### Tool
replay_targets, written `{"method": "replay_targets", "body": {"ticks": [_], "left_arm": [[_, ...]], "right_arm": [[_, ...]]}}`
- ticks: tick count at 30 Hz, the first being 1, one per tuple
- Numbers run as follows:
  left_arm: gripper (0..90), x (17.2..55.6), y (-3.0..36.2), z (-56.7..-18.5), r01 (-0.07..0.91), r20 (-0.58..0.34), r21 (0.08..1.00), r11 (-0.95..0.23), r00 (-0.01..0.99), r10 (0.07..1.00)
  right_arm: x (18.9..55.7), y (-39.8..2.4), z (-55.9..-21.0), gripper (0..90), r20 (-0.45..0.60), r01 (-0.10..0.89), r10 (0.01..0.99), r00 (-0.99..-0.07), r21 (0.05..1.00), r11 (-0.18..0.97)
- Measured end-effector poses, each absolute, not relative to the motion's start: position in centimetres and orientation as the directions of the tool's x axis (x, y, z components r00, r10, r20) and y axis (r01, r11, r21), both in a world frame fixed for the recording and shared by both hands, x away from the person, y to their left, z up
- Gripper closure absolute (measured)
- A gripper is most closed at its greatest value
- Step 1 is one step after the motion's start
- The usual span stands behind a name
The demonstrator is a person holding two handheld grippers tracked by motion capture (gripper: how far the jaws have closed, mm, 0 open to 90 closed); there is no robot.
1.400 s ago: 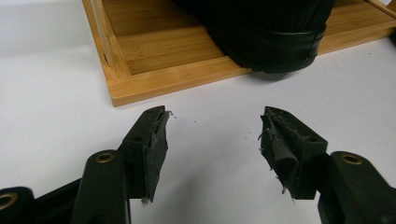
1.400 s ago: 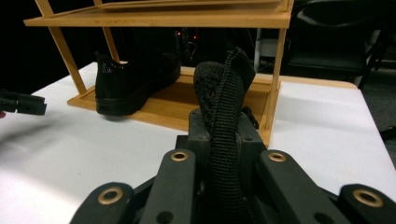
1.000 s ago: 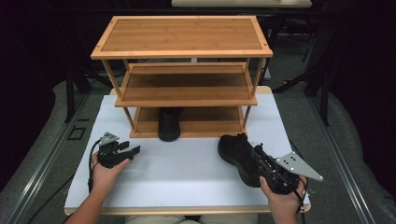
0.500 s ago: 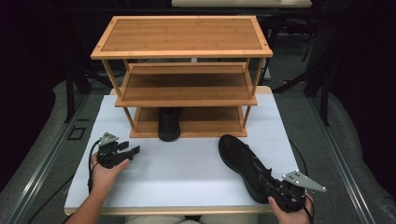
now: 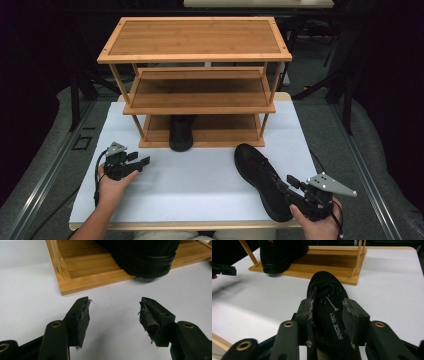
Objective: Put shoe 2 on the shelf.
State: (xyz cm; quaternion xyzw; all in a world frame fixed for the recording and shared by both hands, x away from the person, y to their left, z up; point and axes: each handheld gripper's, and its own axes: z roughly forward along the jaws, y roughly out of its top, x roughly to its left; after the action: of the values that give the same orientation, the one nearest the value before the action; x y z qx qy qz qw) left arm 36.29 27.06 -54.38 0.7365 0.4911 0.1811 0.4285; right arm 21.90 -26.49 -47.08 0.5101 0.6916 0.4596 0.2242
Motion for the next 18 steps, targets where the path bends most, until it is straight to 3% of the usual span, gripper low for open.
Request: {"method": "replay_targets", "body": {"ticks": [5,7,10,12,18], "left_arm": [[40.8,36.3,27.0,-54.4,0.571,-0.154,0.806,-0.152,0.452,0.878],[40.8,36.3,27.1,-54.4,0.571,-0.156,0.807,-0.149,0.45,0.879],[40.8,36.4,27.1,-54.5,0.574,-0.157,0.805,-0.15,0.45,0.879],[40.8,36.4,27.2,-54.4,0.578,-0.159,0.801,-0.152,0.452,0.878],[40.7,36.4,27.2,-54.5,0.576,-0.161,0.804,-0.147,0.45,0.878]], "right_arm": [[23.2,-25.8,-45.7,59.4,0.106,0.486,0.908,-0.405,0.867,0.115],[24.6,-25.0,-45.5,61.8,0.116,0.501,0.882,-0.457,0.853,0.148],[25.6,-24.5,-45.7,63.9,0.115,0.538,0.889,-0.443,0.828,0.161],[26.5,-24.0,-46.1,66.9,0.159,0.578,0.875,-0.458,0.801,0.157],[27.6,-23.2,-47.0,78.6,0.14,0.623,0.883,-0.447,0.758,0.195]]}}
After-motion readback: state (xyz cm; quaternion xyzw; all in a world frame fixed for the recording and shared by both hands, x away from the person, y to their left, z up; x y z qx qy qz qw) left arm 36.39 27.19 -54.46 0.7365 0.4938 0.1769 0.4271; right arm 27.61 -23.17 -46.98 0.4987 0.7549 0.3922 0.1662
